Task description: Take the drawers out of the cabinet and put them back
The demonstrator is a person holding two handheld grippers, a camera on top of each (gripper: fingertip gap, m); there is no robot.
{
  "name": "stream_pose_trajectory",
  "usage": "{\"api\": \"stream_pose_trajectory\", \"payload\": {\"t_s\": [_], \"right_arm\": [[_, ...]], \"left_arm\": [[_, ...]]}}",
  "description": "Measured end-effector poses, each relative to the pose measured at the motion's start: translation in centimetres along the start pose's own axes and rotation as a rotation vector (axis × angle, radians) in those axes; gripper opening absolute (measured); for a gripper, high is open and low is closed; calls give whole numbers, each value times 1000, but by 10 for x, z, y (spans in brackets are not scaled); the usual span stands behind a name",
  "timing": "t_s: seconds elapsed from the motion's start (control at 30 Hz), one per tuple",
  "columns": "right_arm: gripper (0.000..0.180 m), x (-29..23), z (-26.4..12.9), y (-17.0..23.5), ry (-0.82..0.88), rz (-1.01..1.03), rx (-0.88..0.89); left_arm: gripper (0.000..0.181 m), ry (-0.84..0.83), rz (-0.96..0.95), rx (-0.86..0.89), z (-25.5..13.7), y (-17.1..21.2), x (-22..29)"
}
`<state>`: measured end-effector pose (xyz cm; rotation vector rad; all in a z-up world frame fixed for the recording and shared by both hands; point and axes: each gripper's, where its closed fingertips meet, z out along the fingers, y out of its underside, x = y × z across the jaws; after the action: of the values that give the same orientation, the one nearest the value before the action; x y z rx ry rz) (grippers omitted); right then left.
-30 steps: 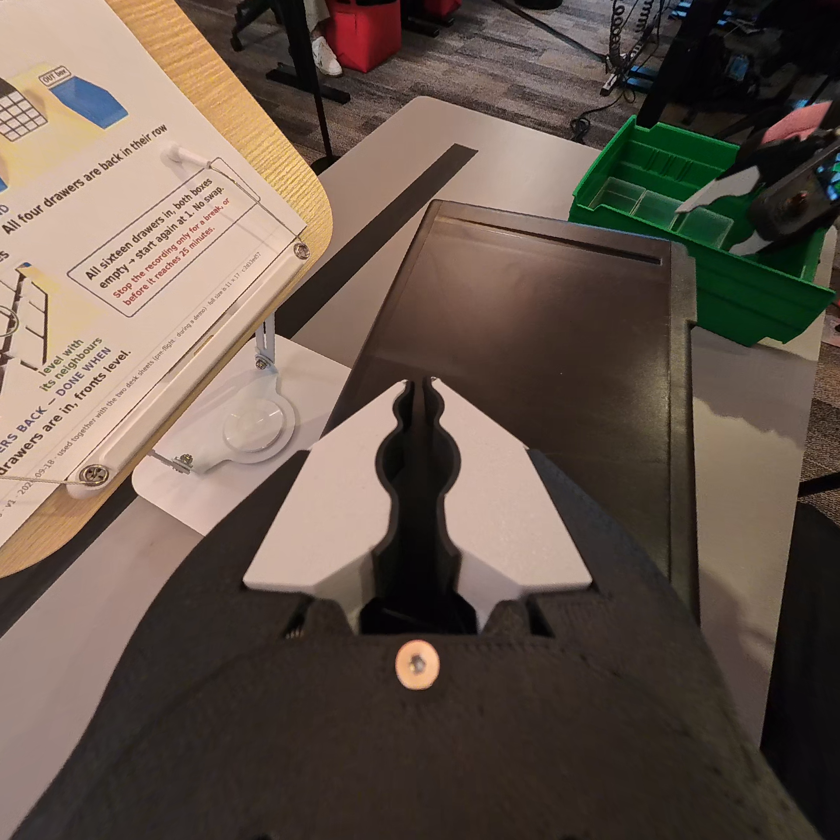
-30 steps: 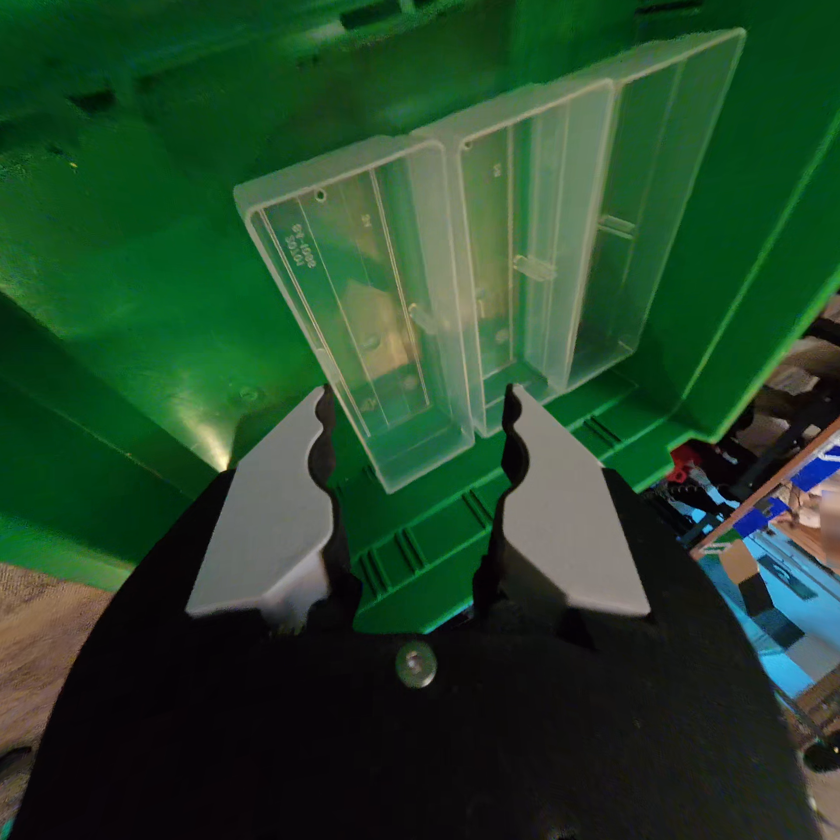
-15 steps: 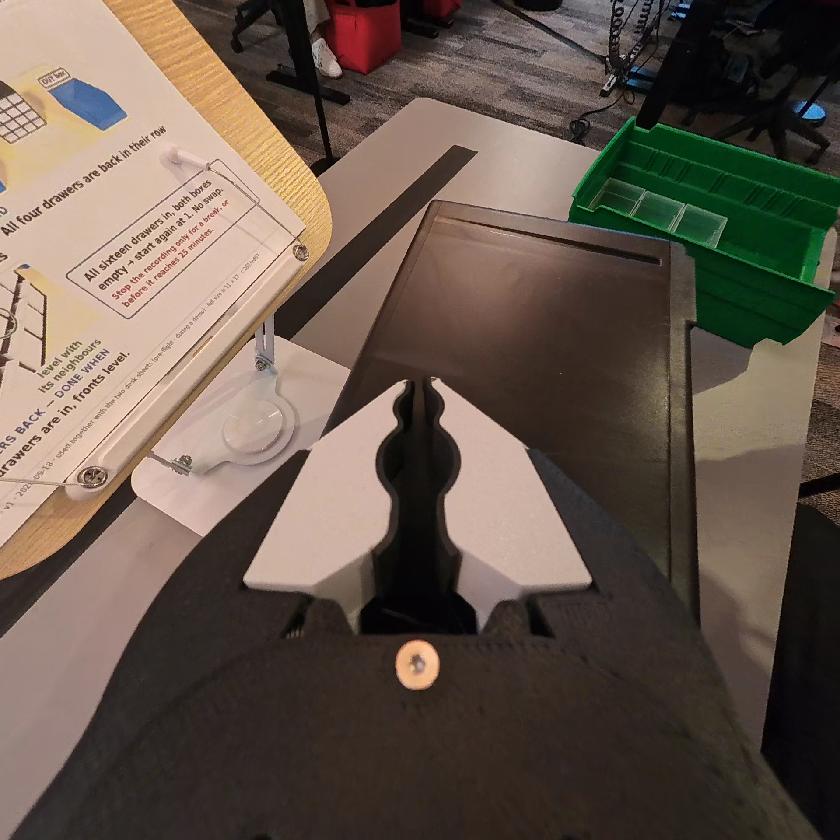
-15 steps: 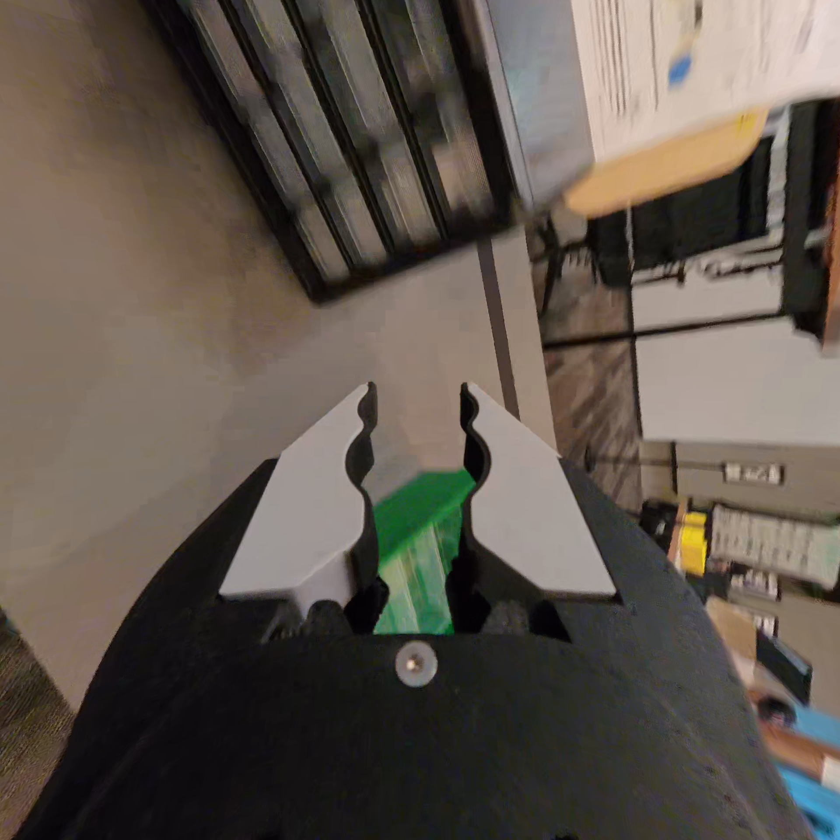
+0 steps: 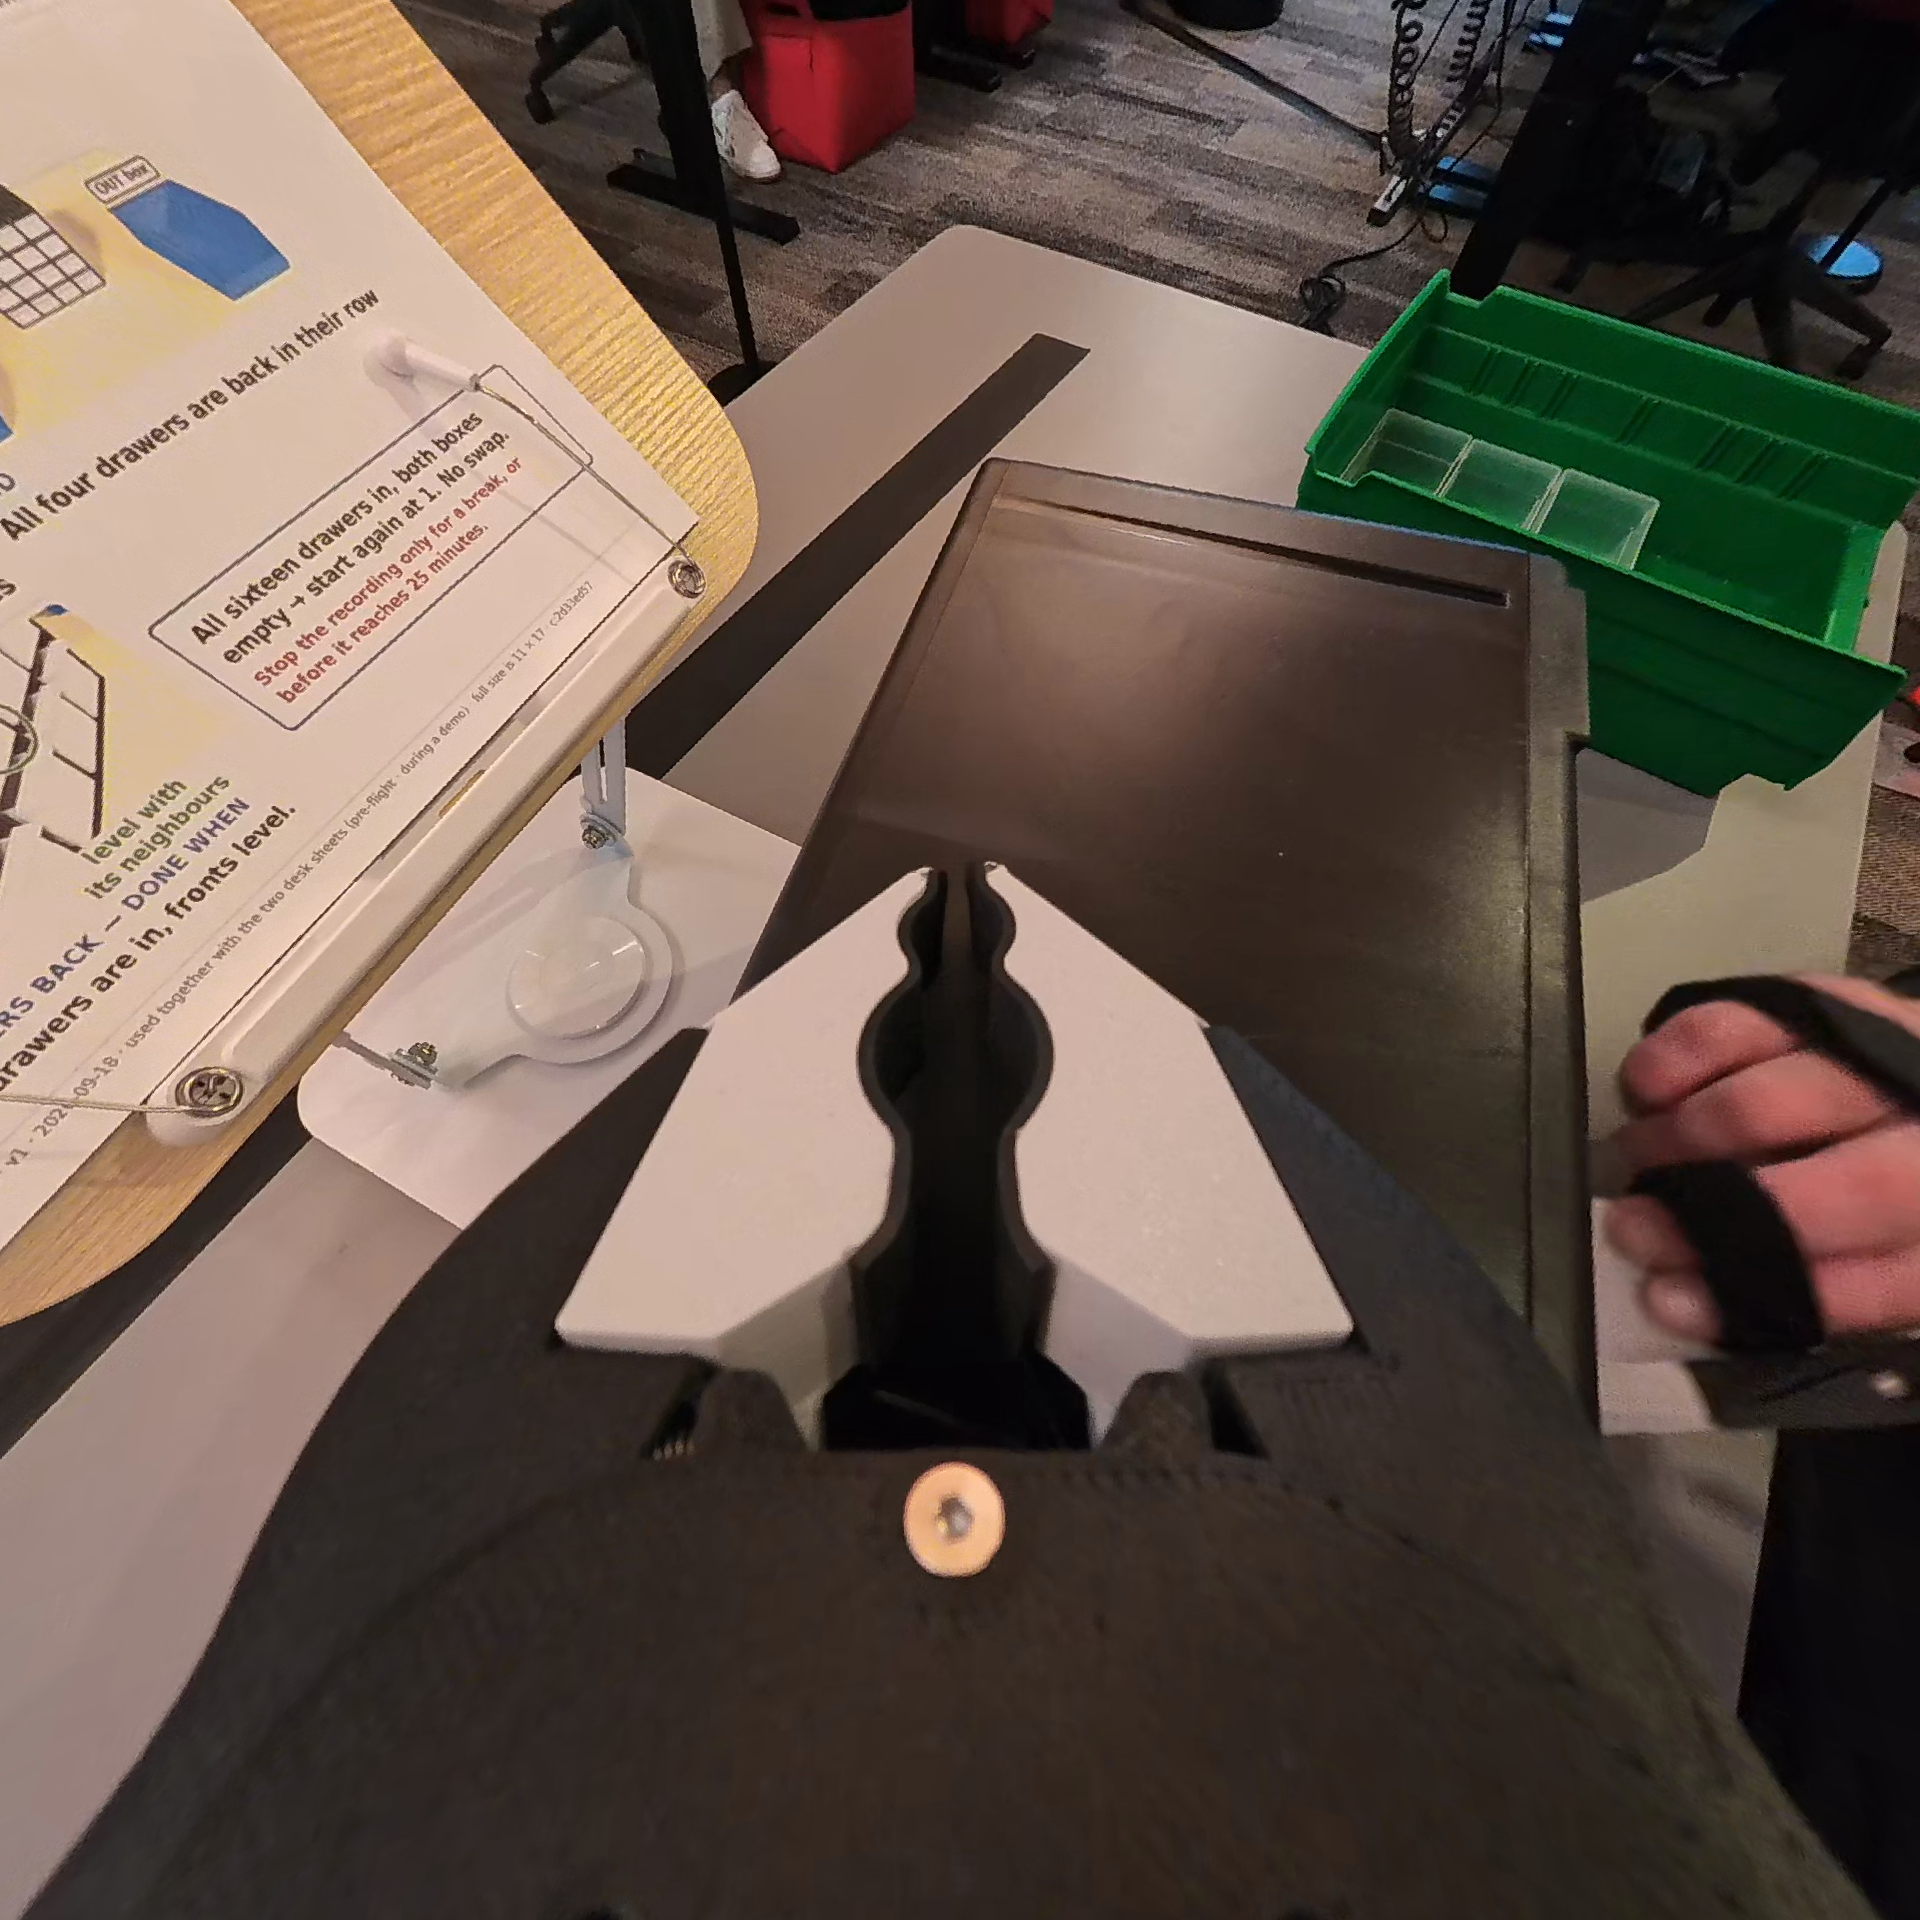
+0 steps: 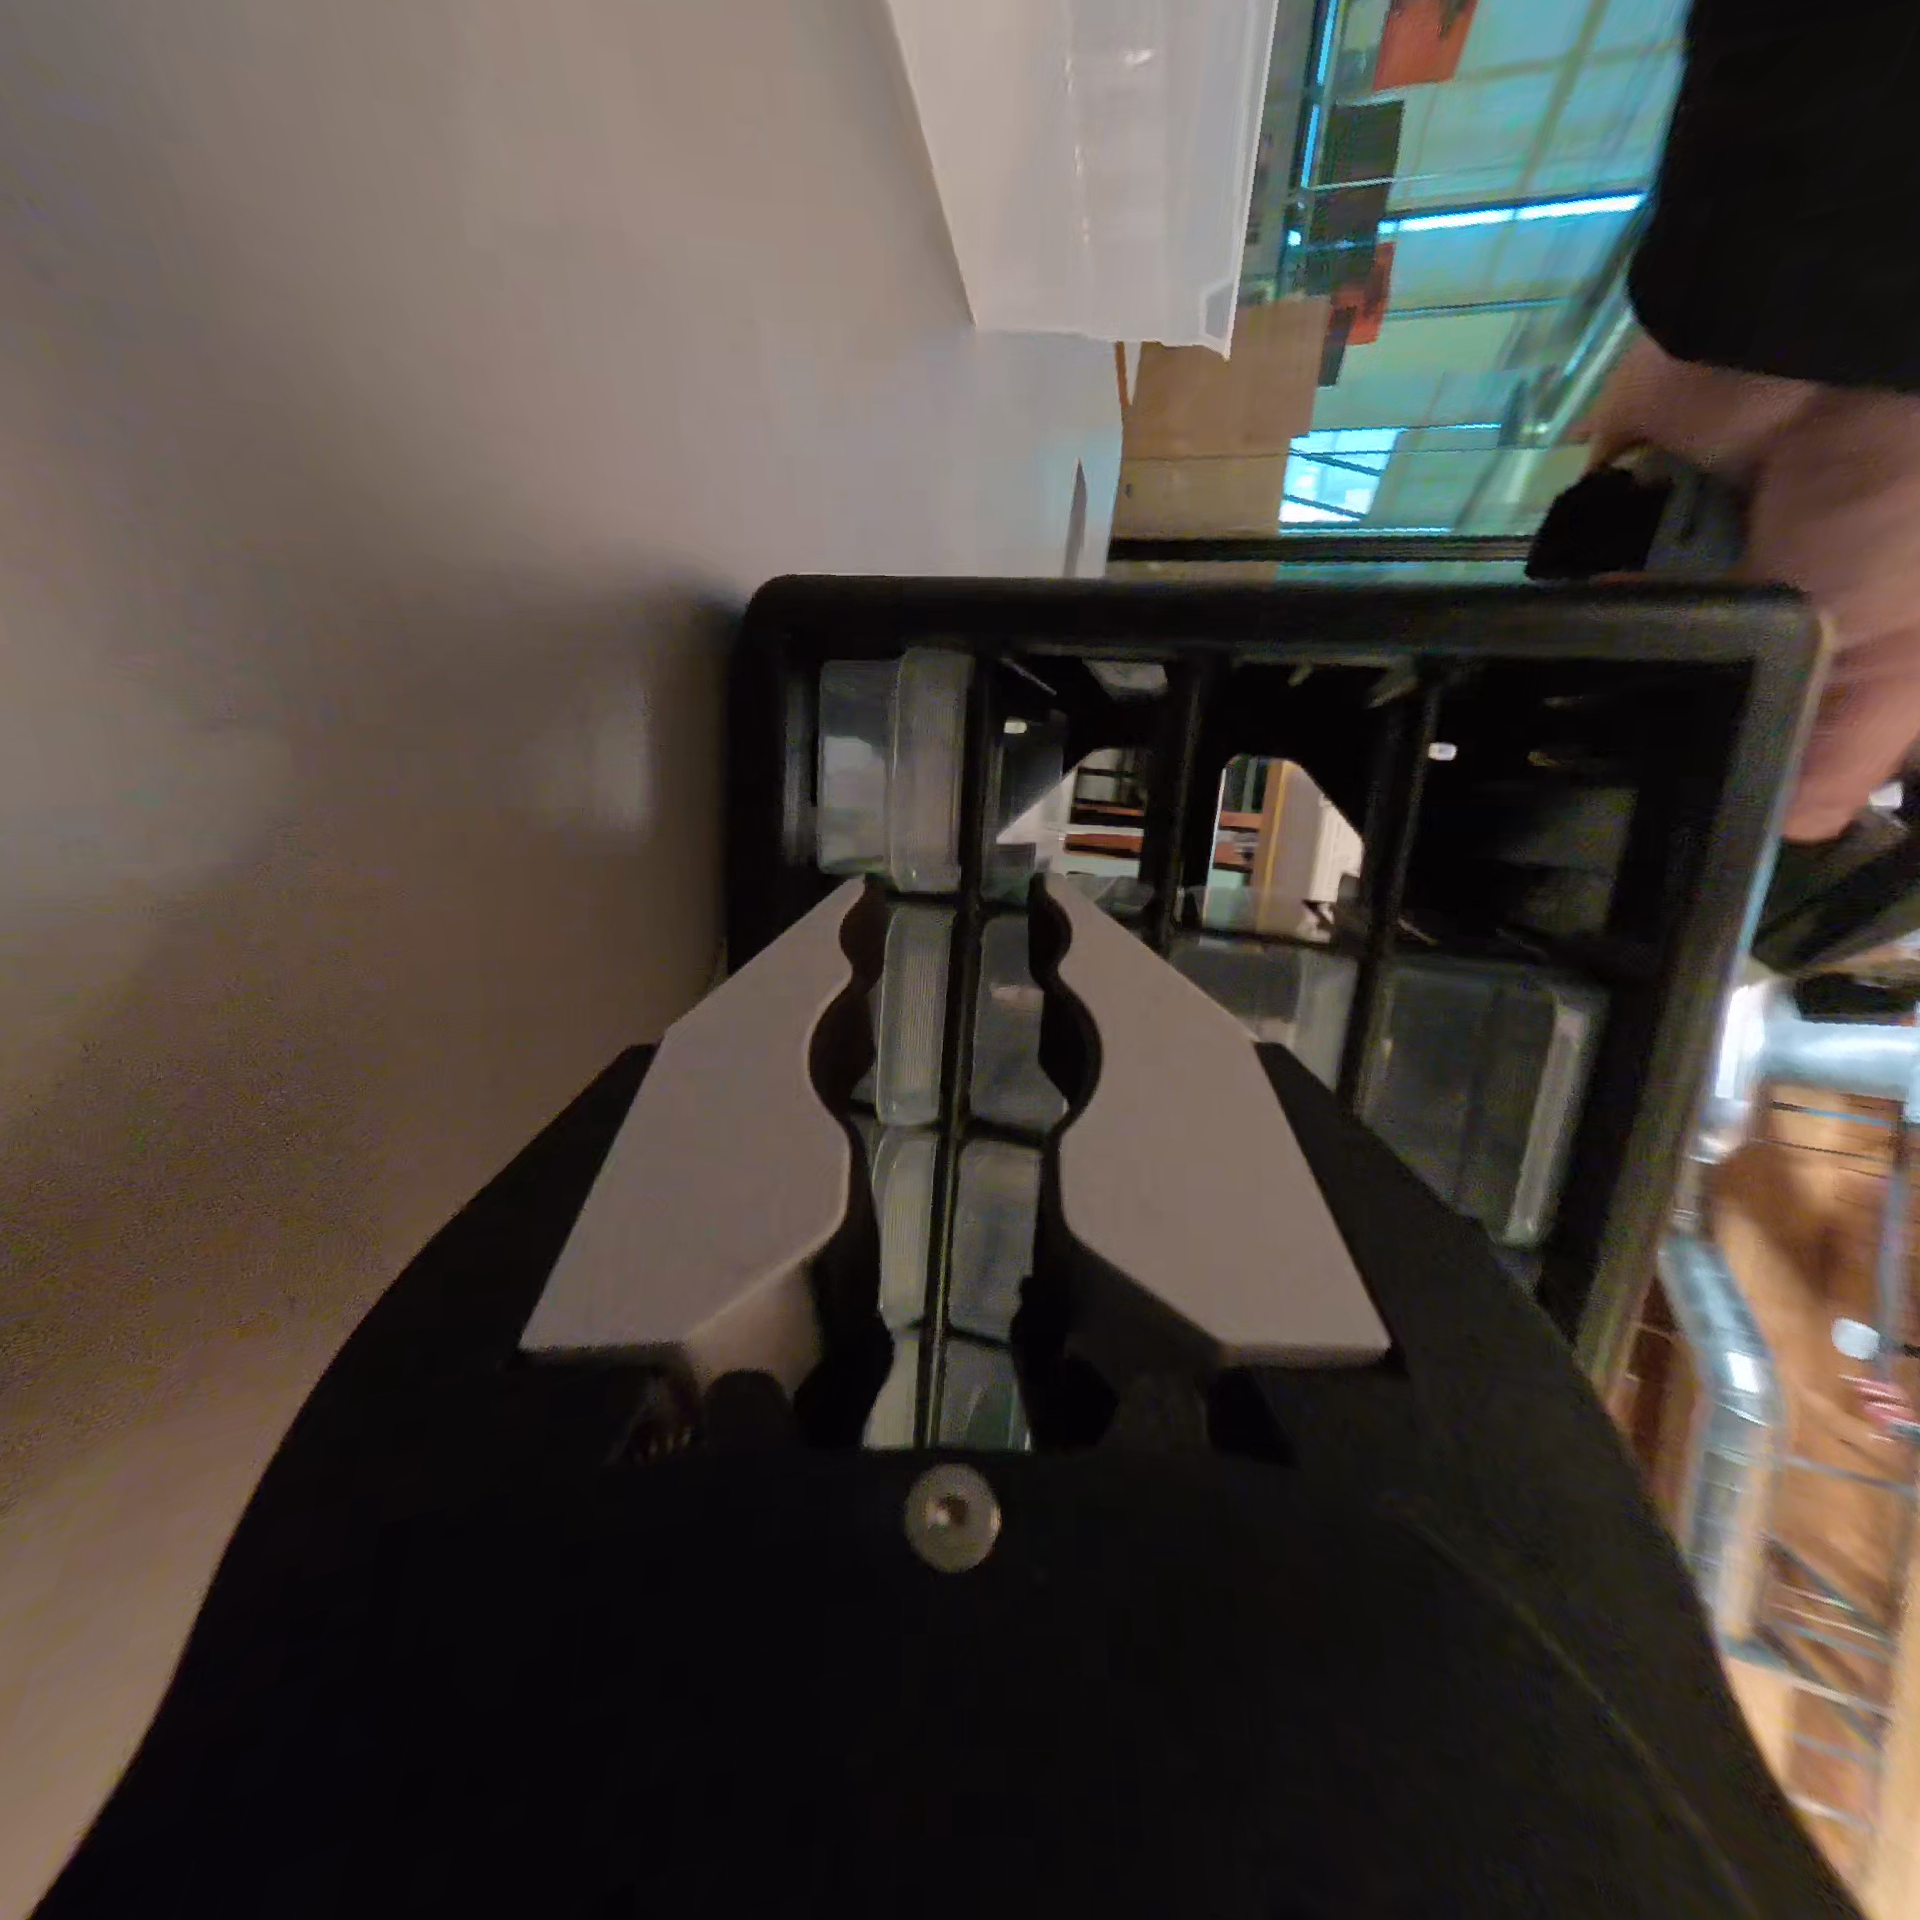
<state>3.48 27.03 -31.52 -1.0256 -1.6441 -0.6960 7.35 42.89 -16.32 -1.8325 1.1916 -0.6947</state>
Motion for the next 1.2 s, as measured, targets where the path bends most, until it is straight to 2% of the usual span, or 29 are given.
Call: {"api": "stream_pose_trajectory", "payload": {"t_s": [0.03,0.27,0.37,0.63,0.77,1.2], "right_arm": [[26,-2,10,-1,18,-25,-14],[18,-10,48,2,51,-56,-34],[12,-9,52,-2,71,-69,-20],[9,-7,50,-2,70,-34,2],[9,-11,40,-7,51,-38,7],[9,-33,-30,-42,-50,67,87]], "left_arm": [[4,0,0,0,0,0,0],[4,2,3,2,0,0,0],[4,3,3,3,0,0,1],[4,3,3,4,-1,0,1],[4,3,3,3,-1,0,1],[4,3,4,2,-1,0,1]]}}
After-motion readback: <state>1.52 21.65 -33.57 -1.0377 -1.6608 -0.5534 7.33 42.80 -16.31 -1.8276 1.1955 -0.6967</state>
